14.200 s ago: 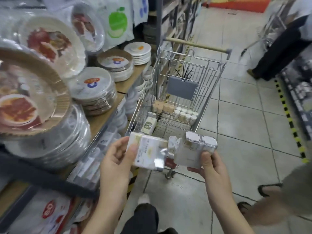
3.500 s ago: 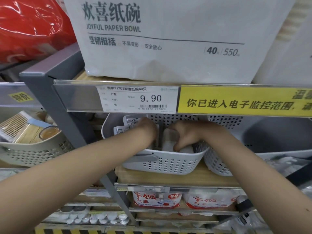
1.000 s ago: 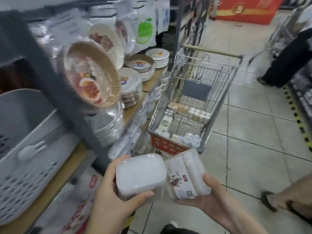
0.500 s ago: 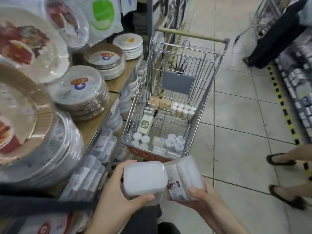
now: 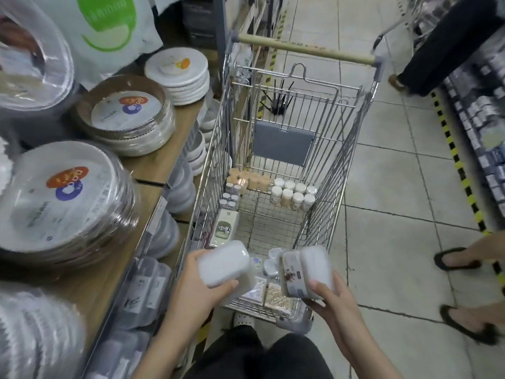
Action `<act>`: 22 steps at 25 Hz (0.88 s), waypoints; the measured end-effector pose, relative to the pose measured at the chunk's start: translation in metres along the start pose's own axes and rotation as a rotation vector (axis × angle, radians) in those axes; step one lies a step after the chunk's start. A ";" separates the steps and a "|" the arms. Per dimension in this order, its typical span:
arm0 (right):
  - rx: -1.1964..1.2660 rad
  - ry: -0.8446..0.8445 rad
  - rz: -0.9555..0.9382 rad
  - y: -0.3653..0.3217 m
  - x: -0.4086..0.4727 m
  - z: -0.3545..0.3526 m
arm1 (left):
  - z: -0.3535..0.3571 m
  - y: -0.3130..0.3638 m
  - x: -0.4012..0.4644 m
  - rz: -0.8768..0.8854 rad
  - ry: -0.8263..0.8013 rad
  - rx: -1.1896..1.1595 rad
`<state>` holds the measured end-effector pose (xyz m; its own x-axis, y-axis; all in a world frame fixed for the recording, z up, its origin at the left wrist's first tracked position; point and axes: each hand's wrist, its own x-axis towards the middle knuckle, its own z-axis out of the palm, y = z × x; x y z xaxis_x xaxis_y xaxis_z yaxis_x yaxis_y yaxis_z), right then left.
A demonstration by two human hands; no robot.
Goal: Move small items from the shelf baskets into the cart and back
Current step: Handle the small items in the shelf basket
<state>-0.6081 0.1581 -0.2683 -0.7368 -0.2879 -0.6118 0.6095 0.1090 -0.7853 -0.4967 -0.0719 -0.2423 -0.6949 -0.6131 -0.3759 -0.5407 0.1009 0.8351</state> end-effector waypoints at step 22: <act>-0.711 0.071 0.157 0.113 0.314 0.140 | 0.058 -0.105 0.180 -0.286 0.085 0.130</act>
<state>-0.7301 -0.0537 -0.5357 -0.6883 -0.1588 -0.7078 0.3899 0.7419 -0.5455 -0.5921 -0.1476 -0.4206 -0.4668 -0.6937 -0.5485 -0.7682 0.0108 0.6401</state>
